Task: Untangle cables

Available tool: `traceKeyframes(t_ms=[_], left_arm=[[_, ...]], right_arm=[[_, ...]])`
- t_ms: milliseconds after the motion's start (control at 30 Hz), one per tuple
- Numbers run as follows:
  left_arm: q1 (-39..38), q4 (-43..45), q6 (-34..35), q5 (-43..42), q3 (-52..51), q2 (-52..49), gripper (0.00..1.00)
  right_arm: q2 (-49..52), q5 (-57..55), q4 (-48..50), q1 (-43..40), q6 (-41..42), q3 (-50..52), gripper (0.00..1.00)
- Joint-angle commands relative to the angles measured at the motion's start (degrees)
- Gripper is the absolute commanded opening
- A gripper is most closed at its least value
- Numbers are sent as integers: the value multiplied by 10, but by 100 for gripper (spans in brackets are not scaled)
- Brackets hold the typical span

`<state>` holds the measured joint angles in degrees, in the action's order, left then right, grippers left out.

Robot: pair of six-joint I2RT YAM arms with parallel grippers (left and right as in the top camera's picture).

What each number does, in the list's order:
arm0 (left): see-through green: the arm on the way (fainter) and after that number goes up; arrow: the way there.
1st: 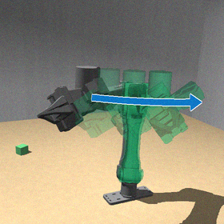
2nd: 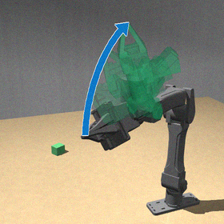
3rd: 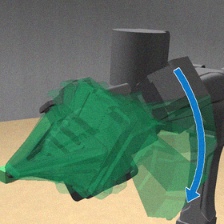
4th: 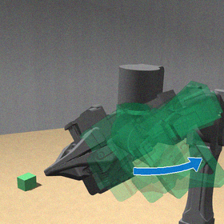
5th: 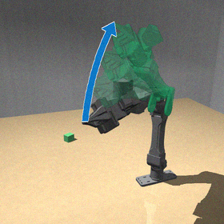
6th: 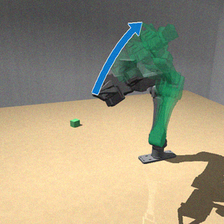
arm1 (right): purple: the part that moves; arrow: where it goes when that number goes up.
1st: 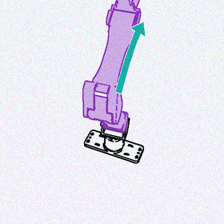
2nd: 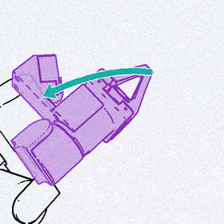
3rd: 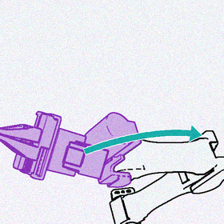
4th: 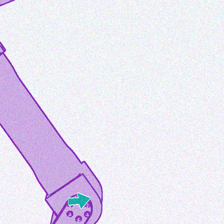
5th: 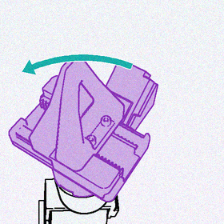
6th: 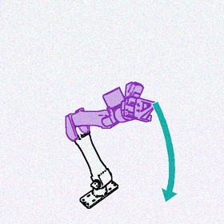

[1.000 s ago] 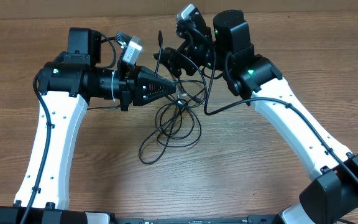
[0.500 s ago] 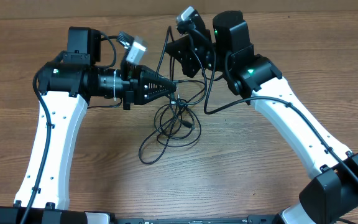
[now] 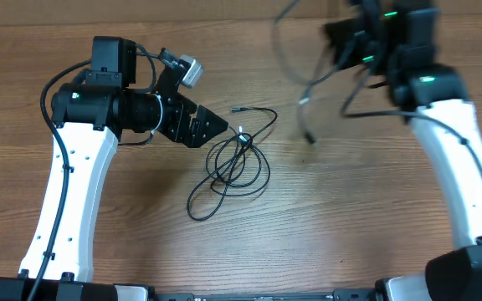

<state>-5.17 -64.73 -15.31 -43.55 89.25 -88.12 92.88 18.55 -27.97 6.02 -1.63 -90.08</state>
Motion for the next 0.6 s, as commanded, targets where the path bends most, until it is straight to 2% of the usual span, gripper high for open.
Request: traceKeyframes(t_ms=[0, 300, 433, 567], left_arm=[[-1, 1, 21, 58, 9, 12, 99], [-1, 1, 21, 61, 9, 12, 100], [-1, 1, 21, 61, 9, 12, 100], [-1, 1, 21, 61, 9, 12, 99]], right_arm=[[-19, -78, 2, -92, 16, -26, 4], [-19, -282, -21, -354, 16, -26, 4], [-11, -303, -30, -456, 11, -25, 4], [13, -303, -40, -544, -37, -25, 4]])
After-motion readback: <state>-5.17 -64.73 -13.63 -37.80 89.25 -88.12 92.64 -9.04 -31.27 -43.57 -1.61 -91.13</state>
